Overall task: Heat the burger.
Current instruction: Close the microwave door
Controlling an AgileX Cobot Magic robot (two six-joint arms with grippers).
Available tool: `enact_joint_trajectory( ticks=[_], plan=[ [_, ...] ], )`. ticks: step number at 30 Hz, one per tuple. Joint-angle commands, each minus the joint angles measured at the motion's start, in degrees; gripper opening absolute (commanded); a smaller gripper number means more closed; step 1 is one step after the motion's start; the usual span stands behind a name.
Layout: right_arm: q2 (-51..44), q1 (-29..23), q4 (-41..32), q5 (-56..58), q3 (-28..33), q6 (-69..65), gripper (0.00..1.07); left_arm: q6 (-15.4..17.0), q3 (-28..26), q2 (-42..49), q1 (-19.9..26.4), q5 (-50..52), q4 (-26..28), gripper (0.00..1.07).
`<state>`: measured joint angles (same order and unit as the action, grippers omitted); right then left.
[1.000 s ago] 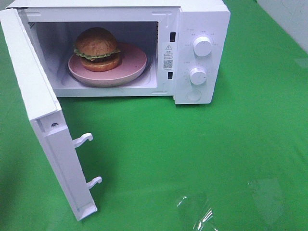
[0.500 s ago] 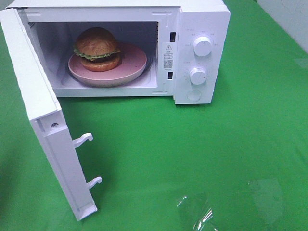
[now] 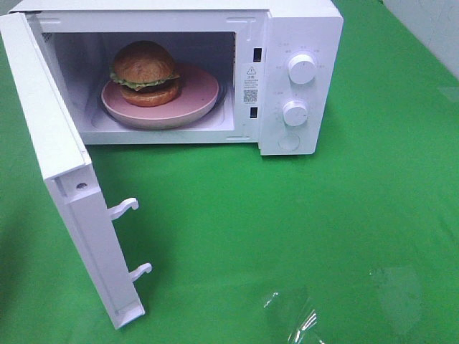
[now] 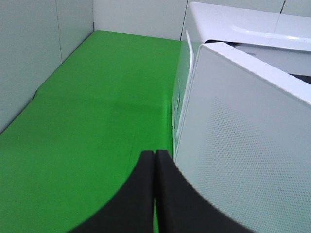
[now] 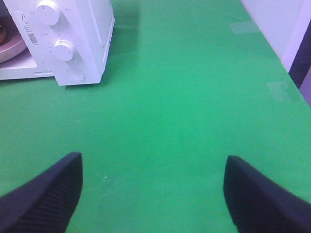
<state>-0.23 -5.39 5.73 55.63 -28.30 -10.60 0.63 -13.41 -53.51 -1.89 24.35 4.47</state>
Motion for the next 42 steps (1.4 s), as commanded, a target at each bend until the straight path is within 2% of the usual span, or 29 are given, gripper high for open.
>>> enact_joint_trajectory(
  ticks=[1,3,4,5,6,7,8,9,13,15,18,20,22,25,26,29,31,34,36,39,42],
  plan=[
    [-1.49,0.40,-0.06,-0.52,0.11,0.69,0.76,1.38,0.11,-2.64,0.06,4.93,-1.72,0.00],
    [-1.49,0.40,-0.06,-0.52,0.11,0.69,0.76,4.18,0.11,-6.02,0.06,8.25,-4.07,0.00],
    [-1.49,0.40,-0.06,-0.52,0.11,0.69,0.76,4.18,0.11,-6.02,0.06,8.25,-4.07,0.00],
    [-1.49,0.40,-0.06,-0.52,0.11,0.69,0.76,6.59,0.11,-8.42,0.06,10.31,-5.90,0.00],
    [-1.49,0.40,-0.06,-0.52,0.11,0.69,0.76,6.59,0.11,-8.42,0.06,10.31,-5.90,0.00],
    [-1.49,0.40,-0.06,-0.52,0.11,0.69,0.76,8.71,0.11,-10.66,0.06,12.49,-8.19,0.00],
    [-1.49,0.40,-0.06,-0.52,0.11,0.69,0.76,8.71,0.11,-10.66,0.06,12.49,-8.19,0.00],
    [-1.49,0.40,-0.06,-0.52,0.11,0.69,0.76,10.31,0.11,-13.12,0.06,15.07,-11.17,0.00],
    [-1.49,0.40,-0.06,-0.52,0.11,0.69,0.76,11.92,0.11,-16.16,0.06,18.79,-13.69,0.00],
    [-1.49,0.40,-0.06,-0.52,0.11,0.69,0.76,13.69,0.06,-19.02,0.06,22.80,-14.78,0.00],
    [-1.49,0.40,-0.06,-0.52,0.11,0.69,0.76,14.15,-0.40,-20.97,0.06,24.18,-15.01,0.00],
    [-1.49,0.40,-0.06,-0.52,0.11,0.69,0.76,14.44,-1.03,-23.03,0.06,25.04,-16.39,0.00],
    [-1.49,0.40,-0.06,-0.52,0.11,0.69,0.76,15.87,-2.23,-25.84,-0.29,25.15,-19.94,0.00],
    [-1.49,0.40,-0.06,-0.52,0.11,0.63,0.76,15.81,-2.92,-27.44,-1.66,25.50,-20.34,0.00],
    [-1.49,0.40,-0.06,-0.52,0.11,0.63,0.76,14.55,-3.78,-29.45,-4.01,25.78,-20.05,0.00],
    [-1.49,0.40,-0.06,-0.52,0.11,0.63,0.76,13.41,-4.70,-31.34,-6.19,26.24,-19.25,0.00],
    [-1.49,0.40,-0.06,-0.52,0.11,0.63,0.76,12.89,-5.73,-34.49,-9.51,27.56,-15.99,0.00],
    [-1.49,0.40,-0.06,-0.52,0.11,0.63,0.76,12.89,-5.84,-35.24,-10.03,27.90,-15.58,0.00],
    [-1.49,0.40,-0.06,-0.52,0.11,0.63,0.76,12.89,-6.65,-37.30,-12.26,29.22,-14.50,0.00],
    [-1.49,0.40,-0.06,-0.52,0.11,0.63,0.76,12.89,-6.88,-37.59,-12.72,29.16,-14.27,0.00],
    [-1.49,0.40,-0.06,-0.52,0.11,0.63,0.76,12.89,-8.59,-39.19,-15.07,29.22,-13.41,0.00]
  ],
)
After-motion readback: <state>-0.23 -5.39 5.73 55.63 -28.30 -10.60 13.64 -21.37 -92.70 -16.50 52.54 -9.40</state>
